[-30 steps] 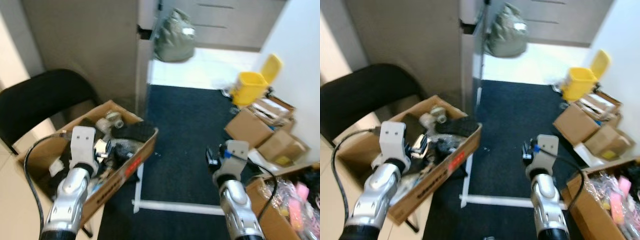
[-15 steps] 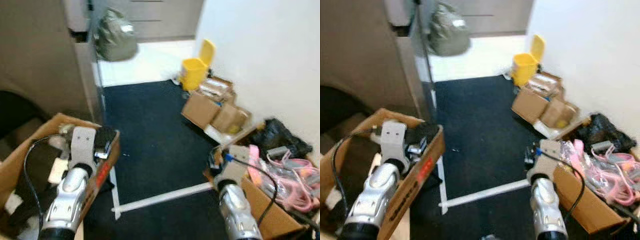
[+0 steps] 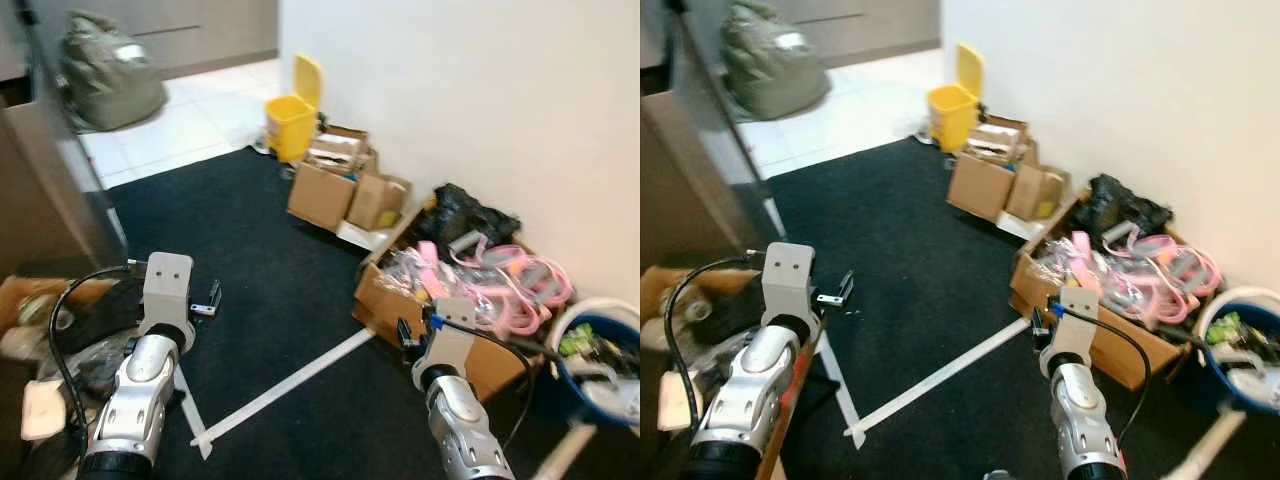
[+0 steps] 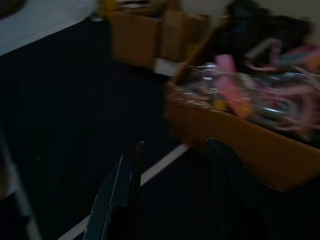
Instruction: Picking trash to rubbish bin
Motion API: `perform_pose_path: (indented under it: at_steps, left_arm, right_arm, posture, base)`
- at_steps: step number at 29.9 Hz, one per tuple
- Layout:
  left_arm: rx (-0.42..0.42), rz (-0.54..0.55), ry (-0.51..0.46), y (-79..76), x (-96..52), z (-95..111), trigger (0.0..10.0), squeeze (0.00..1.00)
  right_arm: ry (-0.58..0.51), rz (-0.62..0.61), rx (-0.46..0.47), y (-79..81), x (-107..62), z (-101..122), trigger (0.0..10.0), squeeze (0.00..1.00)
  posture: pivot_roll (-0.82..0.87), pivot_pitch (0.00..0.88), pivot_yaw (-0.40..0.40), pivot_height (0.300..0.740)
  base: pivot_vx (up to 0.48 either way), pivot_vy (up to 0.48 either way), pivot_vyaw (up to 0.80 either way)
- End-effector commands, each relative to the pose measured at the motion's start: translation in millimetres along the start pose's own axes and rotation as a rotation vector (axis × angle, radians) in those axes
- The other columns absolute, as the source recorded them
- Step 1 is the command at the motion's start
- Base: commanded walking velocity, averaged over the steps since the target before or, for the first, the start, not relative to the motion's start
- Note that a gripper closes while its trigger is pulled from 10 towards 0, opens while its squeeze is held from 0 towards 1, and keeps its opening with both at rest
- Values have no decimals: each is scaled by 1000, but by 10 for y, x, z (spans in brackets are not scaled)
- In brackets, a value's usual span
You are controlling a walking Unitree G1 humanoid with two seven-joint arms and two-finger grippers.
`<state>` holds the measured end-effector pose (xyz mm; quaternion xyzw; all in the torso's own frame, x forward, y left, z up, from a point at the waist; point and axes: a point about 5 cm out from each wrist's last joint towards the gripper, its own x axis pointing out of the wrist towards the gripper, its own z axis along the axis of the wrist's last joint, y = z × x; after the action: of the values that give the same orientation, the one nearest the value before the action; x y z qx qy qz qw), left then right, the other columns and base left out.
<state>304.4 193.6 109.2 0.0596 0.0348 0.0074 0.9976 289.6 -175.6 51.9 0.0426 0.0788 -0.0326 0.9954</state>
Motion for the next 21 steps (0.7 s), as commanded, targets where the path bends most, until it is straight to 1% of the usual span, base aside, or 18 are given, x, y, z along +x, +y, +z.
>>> perform_pose_path:
  at_steps: [1, 17, 21]
  left_arm:
    - [7, -5, 10, -18, -6, -26, 10000, 0]
    - [26, -23, 11, -37, 15, -26, 10000, 0]
    - [25, -11, 11, -17, 8, -32, 10000, 0]
  right_arm:
    - [20, -1, -2, -22, -18, -41, 10000, 0]
    - [28, -7, 8, -28, -3, -36, 10000, 0]
    - [32, 7, 3, -3, 6, -45, 10000, 0]
  posture:
    - [-25, 106, 13, 740]
    - [-30, 87, 11, 740]
    - [-24, 78, 9, 740]
  base:
    - [0, 0, -800]
    - [0, 0, -800]
    - [0, 0, -800]
